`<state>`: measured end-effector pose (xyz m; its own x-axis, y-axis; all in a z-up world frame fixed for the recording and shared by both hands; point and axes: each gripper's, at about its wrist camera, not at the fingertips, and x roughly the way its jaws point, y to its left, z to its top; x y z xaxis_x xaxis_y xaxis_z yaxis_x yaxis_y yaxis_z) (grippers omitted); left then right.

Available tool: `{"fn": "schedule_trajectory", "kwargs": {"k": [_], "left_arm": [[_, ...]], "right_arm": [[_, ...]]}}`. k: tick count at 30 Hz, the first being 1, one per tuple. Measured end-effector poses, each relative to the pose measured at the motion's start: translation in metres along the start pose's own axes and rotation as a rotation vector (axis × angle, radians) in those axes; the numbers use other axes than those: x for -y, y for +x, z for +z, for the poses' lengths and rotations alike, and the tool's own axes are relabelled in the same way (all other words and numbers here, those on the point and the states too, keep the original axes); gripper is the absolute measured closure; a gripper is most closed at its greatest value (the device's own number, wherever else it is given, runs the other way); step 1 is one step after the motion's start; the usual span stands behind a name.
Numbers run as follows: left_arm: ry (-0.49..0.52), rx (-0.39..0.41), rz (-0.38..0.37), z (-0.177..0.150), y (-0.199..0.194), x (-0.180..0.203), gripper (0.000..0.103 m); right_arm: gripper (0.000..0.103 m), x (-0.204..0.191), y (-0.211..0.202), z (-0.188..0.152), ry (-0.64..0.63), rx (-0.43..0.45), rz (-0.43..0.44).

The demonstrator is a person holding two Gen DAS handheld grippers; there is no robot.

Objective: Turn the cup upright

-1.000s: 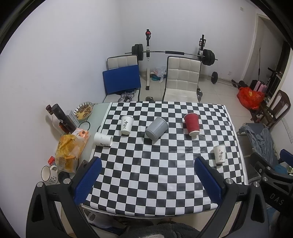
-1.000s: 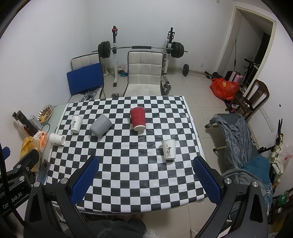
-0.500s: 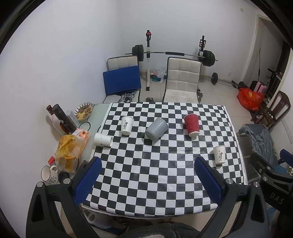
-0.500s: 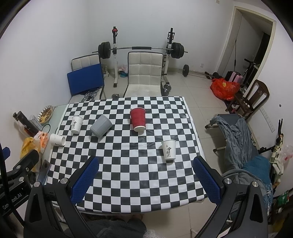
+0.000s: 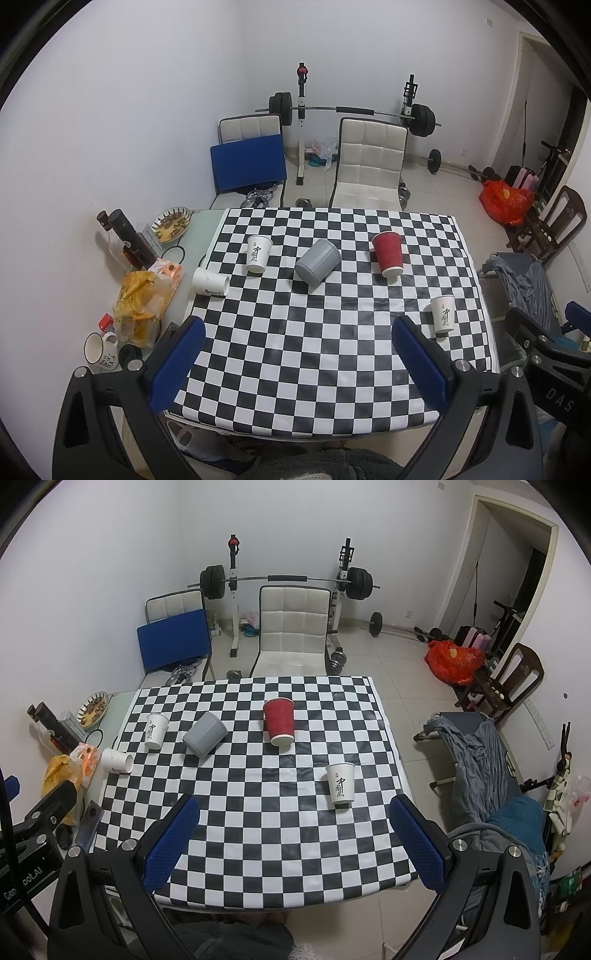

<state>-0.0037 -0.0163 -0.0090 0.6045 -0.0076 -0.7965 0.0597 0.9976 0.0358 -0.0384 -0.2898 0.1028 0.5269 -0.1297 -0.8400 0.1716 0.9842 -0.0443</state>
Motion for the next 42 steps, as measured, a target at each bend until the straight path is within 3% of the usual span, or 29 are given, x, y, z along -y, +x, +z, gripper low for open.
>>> {"fn": "schedule_trajectory", "kwargs": {"k": [33,37,42], "left_arm": [[-0.023,-0.005,0.007,0.004,-0.003,-0.010,0.000],[-0.094,-0.022,0.073,0.016,0.033,-0.035,0.000],[-0.139,-0.090,0.174,0.020,0.096,-0.072,0.000]], "right_arm": [[0.000,0.004,0.008,-0.008,0.016,-0.011,0.025],[0.000,-0.007,0.030,0.003,0.023,-0.050,0.059],[0.000,-0.048,0.089,0.022,-0.014,-0.107,0.093]]}}
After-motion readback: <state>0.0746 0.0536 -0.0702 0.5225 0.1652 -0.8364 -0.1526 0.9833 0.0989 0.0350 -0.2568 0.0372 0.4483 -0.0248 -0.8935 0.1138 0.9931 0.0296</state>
